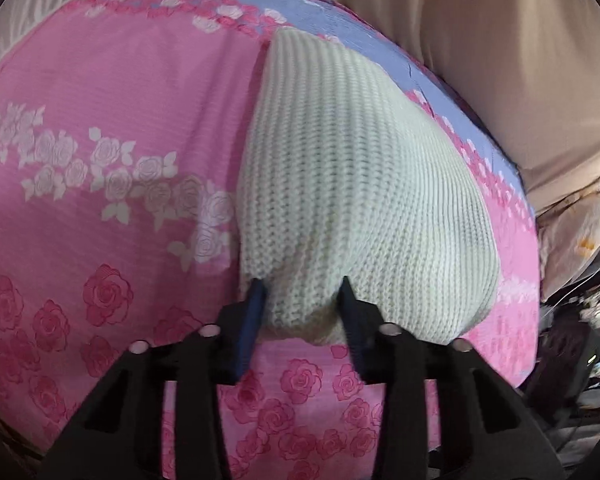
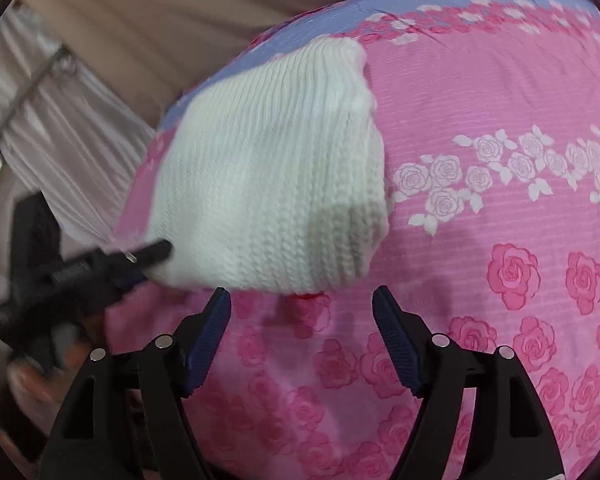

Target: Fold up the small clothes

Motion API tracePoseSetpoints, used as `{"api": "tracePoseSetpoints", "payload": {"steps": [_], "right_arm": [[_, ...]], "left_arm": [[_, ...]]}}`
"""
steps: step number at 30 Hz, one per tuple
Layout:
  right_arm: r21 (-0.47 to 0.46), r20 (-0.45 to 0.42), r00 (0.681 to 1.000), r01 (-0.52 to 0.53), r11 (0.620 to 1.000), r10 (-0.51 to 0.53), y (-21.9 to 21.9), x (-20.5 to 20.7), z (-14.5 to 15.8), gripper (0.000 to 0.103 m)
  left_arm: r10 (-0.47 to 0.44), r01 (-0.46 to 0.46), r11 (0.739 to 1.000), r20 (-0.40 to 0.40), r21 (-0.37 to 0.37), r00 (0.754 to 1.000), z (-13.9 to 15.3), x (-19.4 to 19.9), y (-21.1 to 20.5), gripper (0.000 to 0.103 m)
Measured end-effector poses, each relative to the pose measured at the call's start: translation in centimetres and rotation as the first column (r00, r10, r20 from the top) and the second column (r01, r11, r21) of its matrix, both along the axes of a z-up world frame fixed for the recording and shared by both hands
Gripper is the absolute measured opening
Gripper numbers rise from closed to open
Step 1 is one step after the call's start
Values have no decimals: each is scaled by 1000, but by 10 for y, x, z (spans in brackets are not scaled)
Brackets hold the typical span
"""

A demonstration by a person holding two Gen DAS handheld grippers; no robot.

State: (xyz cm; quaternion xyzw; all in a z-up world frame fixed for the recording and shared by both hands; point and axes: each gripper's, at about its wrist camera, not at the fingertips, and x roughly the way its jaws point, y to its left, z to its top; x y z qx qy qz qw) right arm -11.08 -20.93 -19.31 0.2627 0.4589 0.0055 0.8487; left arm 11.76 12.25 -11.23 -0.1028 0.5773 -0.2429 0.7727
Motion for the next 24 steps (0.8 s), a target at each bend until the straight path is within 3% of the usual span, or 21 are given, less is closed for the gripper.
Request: {"api": "tracePoseSetpoints", "payload": {"steps": [2,3,4,5,7,9,11,13,15,17,19,22,24], "right_arm": [[-44,11,1000,-27,999,27,10,12,-6,64],[-43,20,999,-39,998,40,13,21,-9,53],[-46,24,998,-55,997,57,16,28,-10,19],[-72,16,997,-79,994,80,20,38,-10,12],[-99,49,995,-82,992,87,19,43,7,11],[-120,126,989,-59,991,74,14,28,45,11],[-178,140,986,-62,982,87,13,17,60,11],[-206,67,993,-79,975,95,9,17,41,12],[-197,-88,993,-99,975,83,1,19,-8,13],[-110,-63,998,-21,994,14,-11,2,-7,14],[-130,-23,999,39,991,-42,-16,-15,13,21],[-162,51,996,75,984,-68,-19,-34,51,21],[-180,93,992,99,979,-83,-15,-40,74,23]], "left_arm": [[5,-6,1000,-13,-14,1000,0,5,4,25],[8,-8,1000,-11,-15,1000,2,8,5,23],[10,-10,1000,-7,-14,1000,3,9,5,22],[13,-13,1000,5,-4,1000,7,10,5,20],[16,-17,1000,28,17,999,15,11,5,20],[2,-4,999,56,39,998,23,8,5,20],[-19,11,996,99,88,995,29,3,0,22],[-51,33,988,115,149,992,26,-1,-6,23],[-73,53,980,98,192,993,18,-9,-12,23],[-82,55,976,120,212,989,23,-18,-19,23],[-100,51,965,181,255,978,39,-29,-25,26],[-118,34,956,273,292,955,66,-47,-37,55],[-123,33,959,308,281,944,80,-50,-49,65]]}}
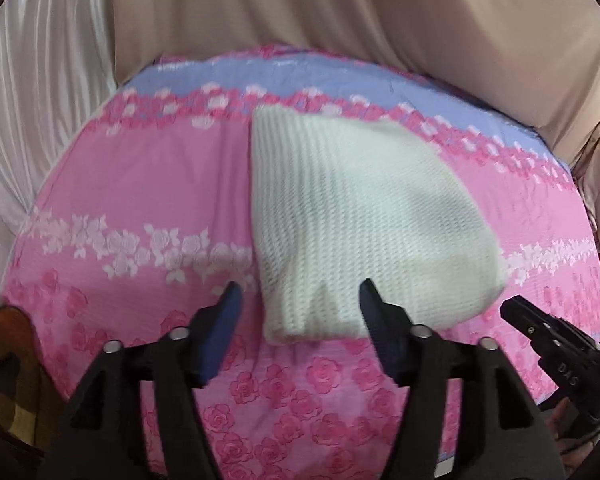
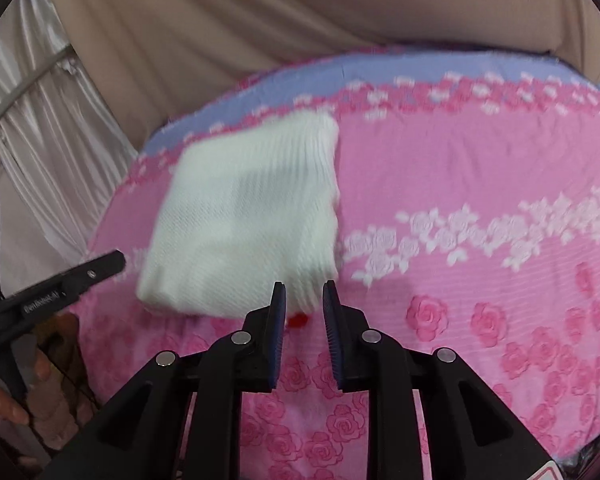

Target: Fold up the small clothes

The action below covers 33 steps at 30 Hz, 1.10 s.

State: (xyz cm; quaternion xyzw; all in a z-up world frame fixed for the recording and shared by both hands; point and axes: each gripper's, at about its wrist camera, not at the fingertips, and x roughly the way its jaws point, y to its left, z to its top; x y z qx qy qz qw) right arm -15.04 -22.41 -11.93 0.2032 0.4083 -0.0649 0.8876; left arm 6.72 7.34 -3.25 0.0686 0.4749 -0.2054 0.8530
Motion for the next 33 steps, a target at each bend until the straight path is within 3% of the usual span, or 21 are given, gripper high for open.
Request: {"api": "tracePoseSetpoints", "payload": {"steps": [2,3,5,10,13,24,26,33], "right_arm": [[-32,38,999,29,999,-28,7,-2,16,38],[-50,54,998,43,998,-40,13,-1,21,48],[-63,73,996,56,996,-51,21,3,26,53],[-88,47,998,51,995,-47,39,5,23,53],[-124,47,998,52,991,-47,49,2,24,59],[-118,42,998,55,991,-50,55,-7,20,60],[-119,40,998,52,991,-47,56,-9,20,60],[-165,57,998,21,986,-11,68,-13,24,64]], "left_arm": [[-5,6,1000,44,-18,999,11,-7,-7,80],[-5,7,1000,71,-23,997,15,-11,-8,81],[6,-3,1000,118,-24,993,19,-16,-8,85],[29,-29,1000,129,1,991,19,-22,-12,86],[53,-58,998,151,29,987,18,-26,-10,86],[78,-87,995,174,43,982,15,-34,-5,86],[77,-84,996,178,34,981,16,-35,-6,95],[25,-37,998,203,54,979,20,-45,-20,98]]}}
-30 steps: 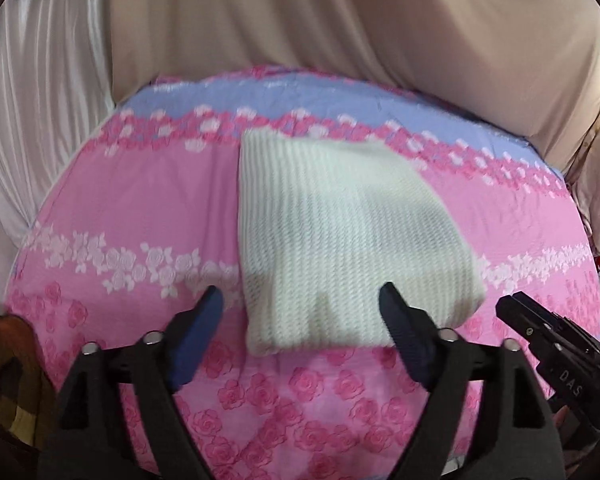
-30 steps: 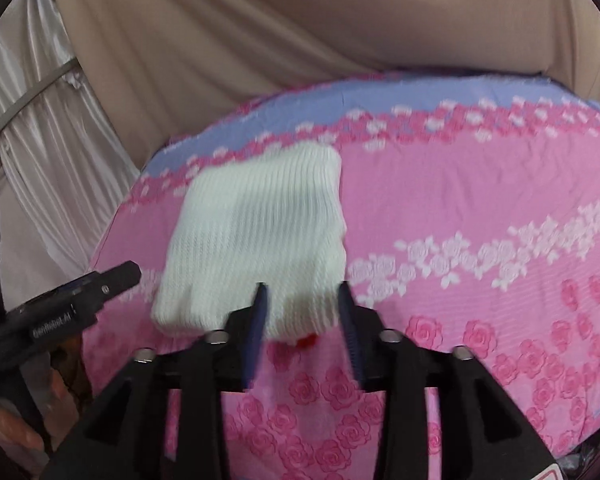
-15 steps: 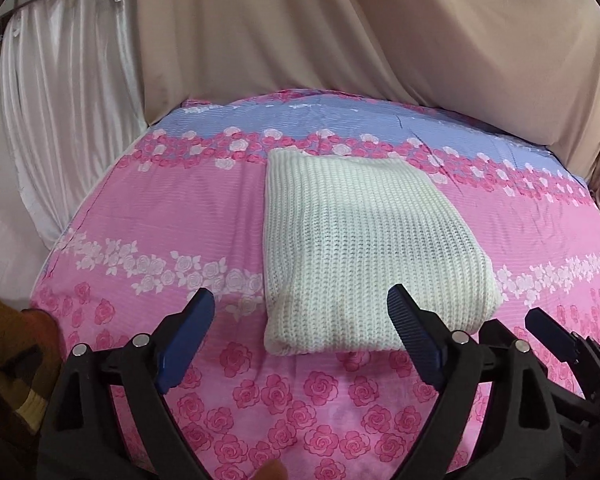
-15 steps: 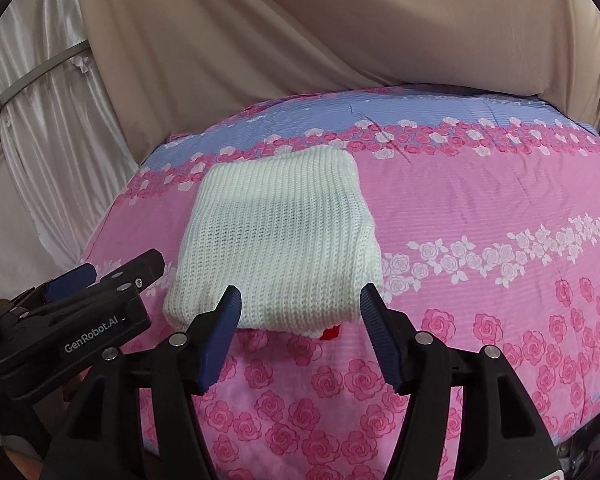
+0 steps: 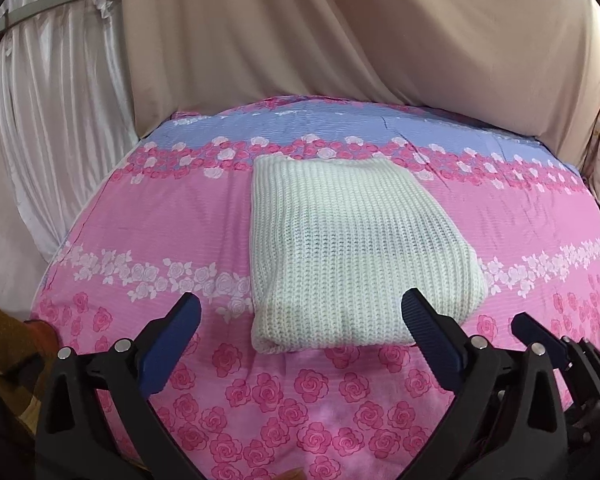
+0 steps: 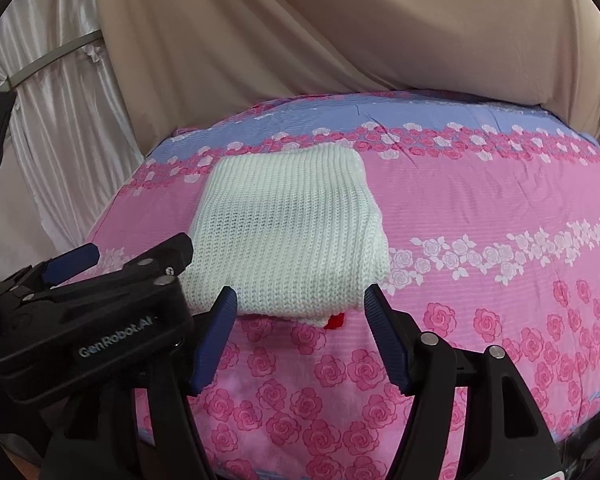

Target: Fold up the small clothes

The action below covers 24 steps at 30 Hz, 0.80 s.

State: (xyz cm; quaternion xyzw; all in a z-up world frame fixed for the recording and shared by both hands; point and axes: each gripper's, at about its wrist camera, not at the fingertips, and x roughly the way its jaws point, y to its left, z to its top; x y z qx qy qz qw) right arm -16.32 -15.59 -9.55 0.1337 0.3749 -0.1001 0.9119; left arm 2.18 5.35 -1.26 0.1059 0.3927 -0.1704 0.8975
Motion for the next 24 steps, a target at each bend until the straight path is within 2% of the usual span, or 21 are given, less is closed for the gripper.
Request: {"api": "tracePoseSetpoints", "payload": {"steps": [8,14,24], "right_arm": [[7,-30,999,31,999,-31,-7,-6,-9,65],[11,-42,997,70,997,-69,-15,-9,-13,65],[-7,-50,995,88,996,-88,-16,-8,-13,65]], "left_arm": [[12,-12,1000,-26,-21,1000,-1,2,4,98],[17,-18,998,23,55,1000,-7,-8,2,98],[51,-52,997,26,50,998,-9,-7,12,98]]}}
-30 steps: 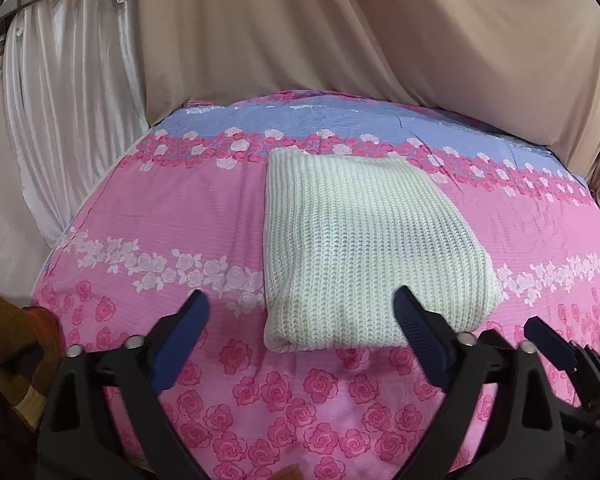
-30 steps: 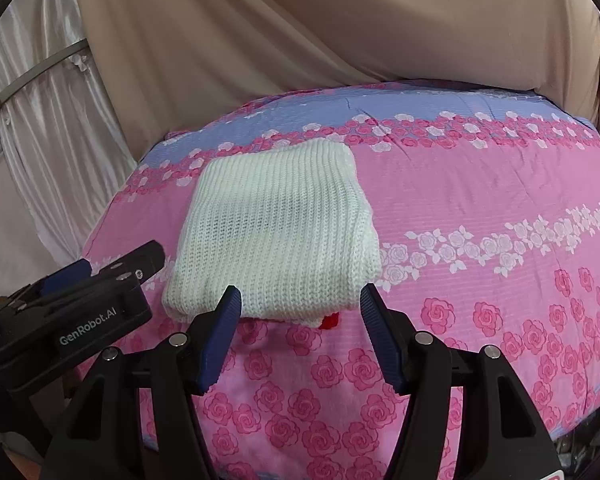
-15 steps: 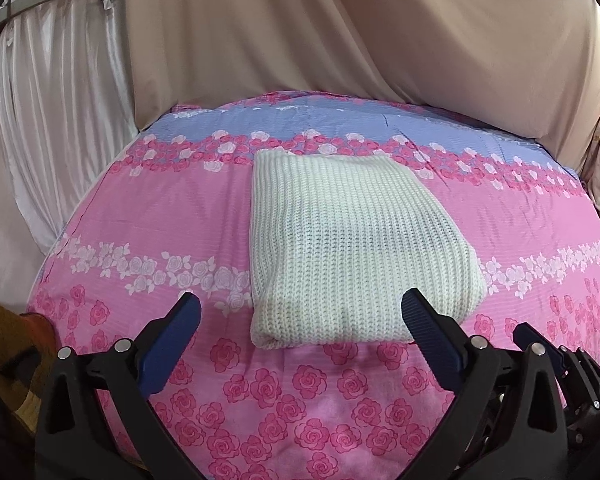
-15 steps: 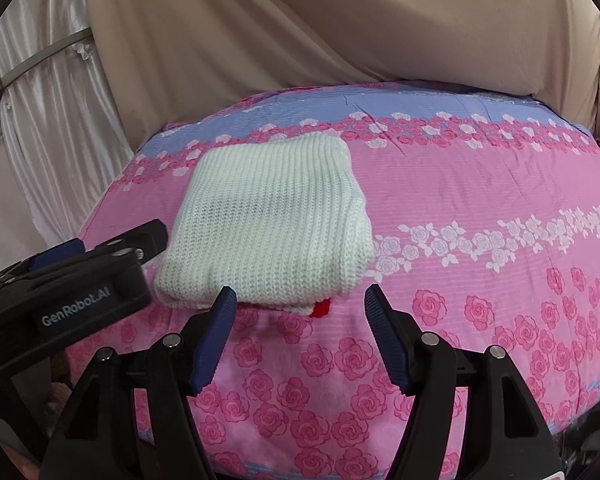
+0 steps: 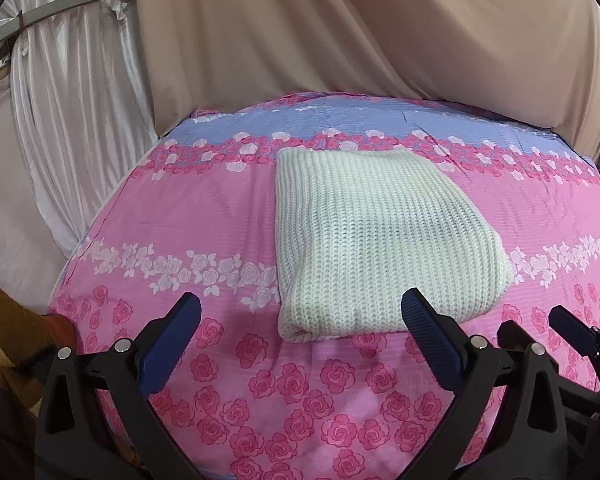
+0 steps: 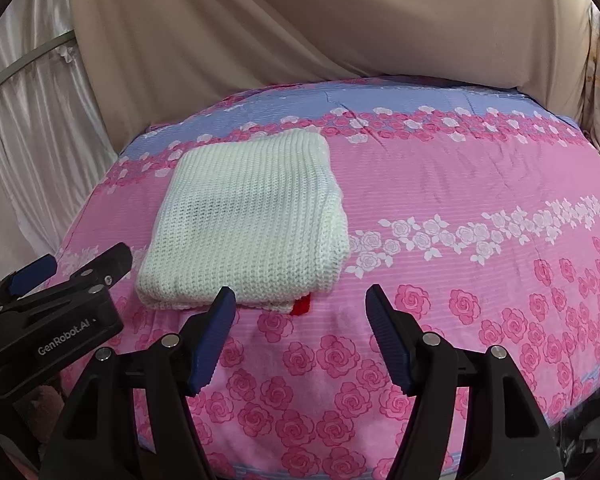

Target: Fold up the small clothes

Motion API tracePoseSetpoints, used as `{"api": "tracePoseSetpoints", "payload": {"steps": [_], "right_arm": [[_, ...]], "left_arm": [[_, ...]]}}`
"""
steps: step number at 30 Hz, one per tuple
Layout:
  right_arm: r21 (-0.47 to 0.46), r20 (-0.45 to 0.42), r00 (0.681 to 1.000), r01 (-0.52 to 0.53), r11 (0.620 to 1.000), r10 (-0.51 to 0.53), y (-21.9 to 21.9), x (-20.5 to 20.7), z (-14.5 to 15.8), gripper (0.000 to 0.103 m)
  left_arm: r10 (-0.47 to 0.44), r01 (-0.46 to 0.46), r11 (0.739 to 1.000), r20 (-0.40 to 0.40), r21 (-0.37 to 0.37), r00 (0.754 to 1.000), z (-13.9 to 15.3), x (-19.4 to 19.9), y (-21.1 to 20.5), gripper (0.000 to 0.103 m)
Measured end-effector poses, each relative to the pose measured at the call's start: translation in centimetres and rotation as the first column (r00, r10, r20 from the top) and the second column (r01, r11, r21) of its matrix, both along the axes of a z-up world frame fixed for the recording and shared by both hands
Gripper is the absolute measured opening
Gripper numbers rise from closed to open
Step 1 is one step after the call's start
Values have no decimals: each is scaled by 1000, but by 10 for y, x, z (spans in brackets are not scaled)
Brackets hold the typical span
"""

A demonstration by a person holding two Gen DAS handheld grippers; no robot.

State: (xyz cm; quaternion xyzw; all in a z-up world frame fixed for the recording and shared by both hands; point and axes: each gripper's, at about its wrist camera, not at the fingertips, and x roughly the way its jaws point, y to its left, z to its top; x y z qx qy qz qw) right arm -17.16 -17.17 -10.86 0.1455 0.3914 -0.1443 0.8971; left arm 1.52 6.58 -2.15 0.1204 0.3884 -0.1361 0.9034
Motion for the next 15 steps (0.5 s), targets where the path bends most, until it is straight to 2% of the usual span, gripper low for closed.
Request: {"api": "tracePoseSetpoints", "payload": {"steps": [15], "right_arm": [[-24,16,1000,-10,1000,11,9,2,6,67]], "left_arm": [[8,-8,1000,-14,-2,1000,-4,1,4,98]]}}
